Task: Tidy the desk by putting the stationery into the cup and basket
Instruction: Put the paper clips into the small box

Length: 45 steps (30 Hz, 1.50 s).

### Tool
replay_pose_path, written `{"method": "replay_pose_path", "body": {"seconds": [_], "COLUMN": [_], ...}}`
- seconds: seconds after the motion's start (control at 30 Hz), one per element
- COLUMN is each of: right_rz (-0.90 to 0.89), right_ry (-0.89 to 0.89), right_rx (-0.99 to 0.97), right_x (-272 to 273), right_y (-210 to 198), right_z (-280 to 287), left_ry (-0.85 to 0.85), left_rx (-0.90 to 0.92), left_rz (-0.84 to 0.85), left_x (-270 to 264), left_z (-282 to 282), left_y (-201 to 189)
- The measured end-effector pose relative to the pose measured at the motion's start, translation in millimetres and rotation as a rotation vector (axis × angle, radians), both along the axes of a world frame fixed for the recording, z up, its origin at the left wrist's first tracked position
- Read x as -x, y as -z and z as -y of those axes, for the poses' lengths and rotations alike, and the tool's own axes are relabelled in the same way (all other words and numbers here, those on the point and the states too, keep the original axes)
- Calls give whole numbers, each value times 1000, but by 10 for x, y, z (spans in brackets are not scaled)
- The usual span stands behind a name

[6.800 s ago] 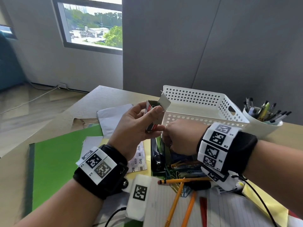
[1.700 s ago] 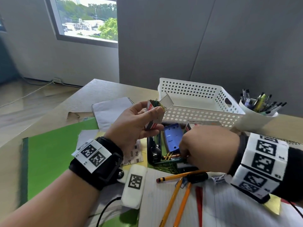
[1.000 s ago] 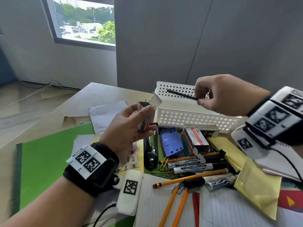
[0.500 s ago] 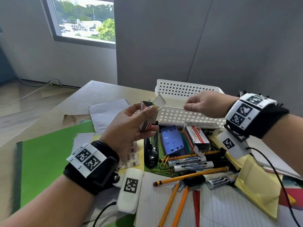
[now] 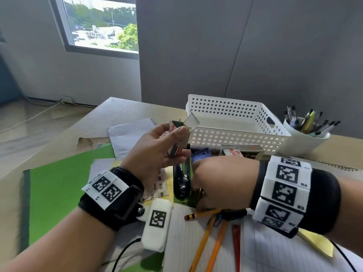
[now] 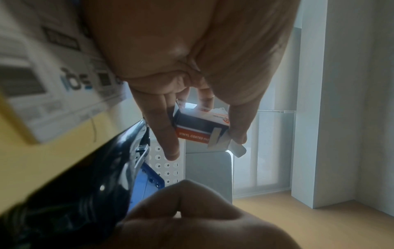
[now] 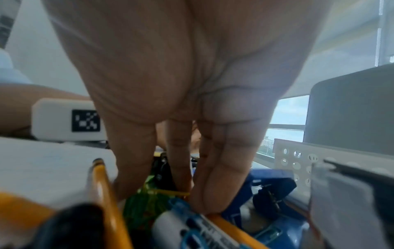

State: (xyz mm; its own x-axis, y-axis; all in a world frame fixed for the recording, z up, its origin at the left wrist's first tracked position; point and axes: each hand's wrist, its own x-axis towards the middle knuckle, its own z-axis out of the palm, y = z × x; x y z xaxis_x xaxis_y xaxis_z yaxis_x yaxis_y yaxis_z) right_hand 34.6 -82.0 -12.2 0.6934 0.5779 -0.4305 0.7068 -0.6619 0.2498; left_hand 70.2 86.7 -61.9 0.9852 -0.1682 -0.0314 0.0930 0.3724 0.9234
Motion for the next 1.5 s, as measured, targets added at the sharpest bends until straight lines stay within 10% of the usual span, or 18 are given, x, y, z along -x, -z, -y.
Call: {"method": "replay_pose_path", "body": {"seconds": [0.73,1.1,1.5], "right_rz": [-102,-20,53], "right_ry": [-54,192,264], "right_rx": [-221,-1168,-1087], "right_x": [2,-156,-265], "right_y": [55,-560,-512], "right_z": [6,257,206], "left_ry": [37,182,274], "left_rx": [-45,-101,-33], "left_rz": [-6,24,-3], "left_x": [3,27,67], "left_z": [0,9,10], "left_y": [-15,-8,-26]}}
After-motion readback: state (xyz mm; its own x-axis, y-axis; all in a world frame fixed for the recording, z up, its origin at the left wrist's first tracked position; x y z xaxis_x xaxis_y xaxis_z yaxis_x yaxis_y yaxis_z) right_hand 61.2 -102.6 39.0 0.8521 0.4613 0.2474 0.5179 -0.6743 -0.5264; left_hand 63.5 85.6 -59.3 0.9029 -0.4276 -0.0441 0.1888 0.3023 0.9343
